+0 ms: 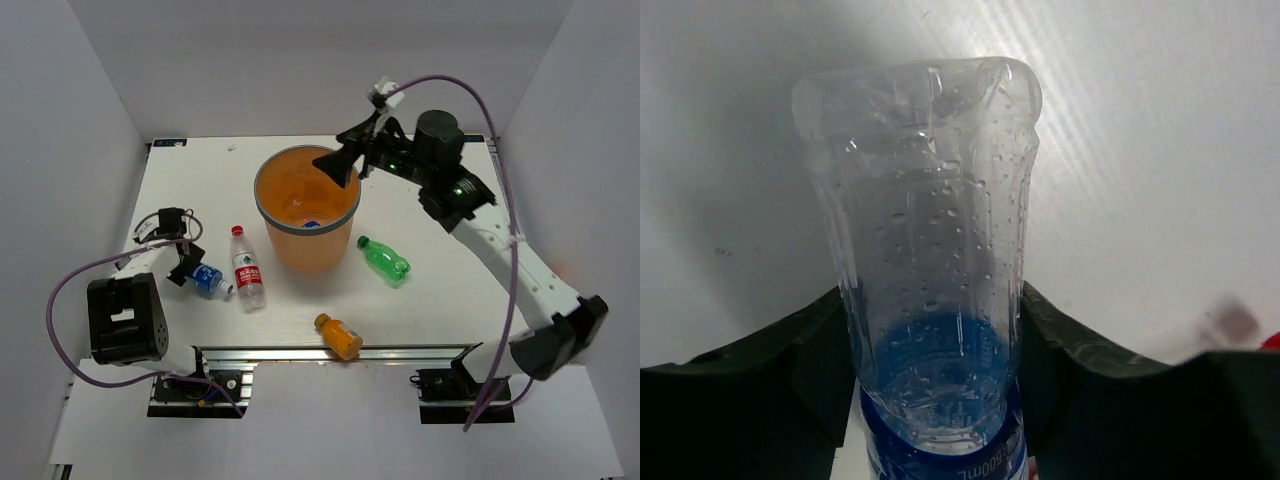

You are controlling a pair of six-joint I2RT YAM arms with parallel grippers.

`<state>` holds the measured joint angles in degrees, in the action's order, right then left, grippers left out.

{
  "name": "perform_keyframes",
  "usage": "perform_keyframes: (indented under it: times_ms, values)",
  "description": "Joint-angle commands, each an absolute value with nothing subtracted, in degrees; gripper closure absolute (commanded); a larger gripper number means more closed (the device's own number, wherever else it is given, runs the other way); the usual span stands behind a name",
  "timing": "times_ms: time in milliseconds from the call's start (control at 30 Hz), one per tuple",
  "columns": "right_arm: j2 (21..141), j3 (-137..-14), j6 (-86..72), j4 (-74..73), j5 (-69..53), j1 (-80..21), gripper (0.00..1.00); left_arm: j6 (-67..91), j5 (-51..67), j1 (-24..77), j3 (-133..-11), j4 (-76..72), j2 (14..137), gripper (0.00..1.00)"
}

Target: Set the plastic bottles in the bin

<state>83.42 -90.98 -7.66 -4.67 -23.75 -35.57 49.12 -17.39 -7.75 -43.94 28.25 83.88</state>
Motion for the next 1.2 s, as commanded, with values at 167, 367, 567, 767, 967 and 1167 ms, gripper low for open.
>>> perform_keyframes:
  times_ms: [167,367,567,767,967,1167]
  values:
    - [67.17,-75.95,-11.5,-4.4,-13.8,-25.42,0.11,46.85,-16.35,-7.65,-56.76,31.19,79.81,0.59]
    - [61.7,-65.58,-14.68,-5.53,-13.46,-13.63,0.11,43.69,-14.96,-7.65,-72.04,31.74,72.71,0.6]
    - [64.23,-59.6,-6.87,-9.14,-15.02,-11.25,0.11,41.22,-0.1,-3.19,-76.64,18.56,67.33,0.63]
    - [72.15,-54.42,-0.35,-8.26,-21.61,-11.16,0.11,36.57,-2.17,14.13,-81.29,12.31,71.08,0.57]
    - [79.44,-50.98,3.17,-7.3,-21.47,-11.25,0.11,31.65,-8.52,25.48,-85.69,13.18,79.7,0.53]
    - [82.97,-47.47,2.81,-3.0,-21.09,-12.74,0.11,29.09,-11.95,29.0,-86.4,15.65,83.58,0.12]
